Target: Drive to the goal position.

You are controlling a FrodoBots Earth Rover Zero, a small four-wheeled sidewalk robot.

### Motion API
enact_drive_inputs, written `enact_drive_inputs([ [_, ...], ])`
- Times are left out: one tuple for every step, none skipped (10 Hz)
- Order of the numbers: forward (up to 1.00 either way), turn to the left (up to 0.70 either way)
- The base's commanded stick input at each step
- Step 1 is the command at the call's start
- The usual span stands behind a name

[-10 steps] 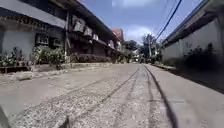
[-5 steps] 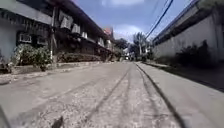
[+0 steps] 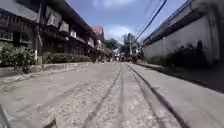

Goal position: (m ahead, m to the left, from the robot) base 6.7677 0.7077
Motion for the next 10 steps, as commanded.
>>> enact_drive_inputs([
  [1.00, -0.26],
  [1.00, -0.26],
  [1.00, -0.26],
  [1.00, -0.26],
  [1.00, -0.26],
  [1.00, 0.09],
  [1.00, 0.14],
  [1.00, 0.14],
  [1.00, 0.14],
  [1.00, 0.14],
])
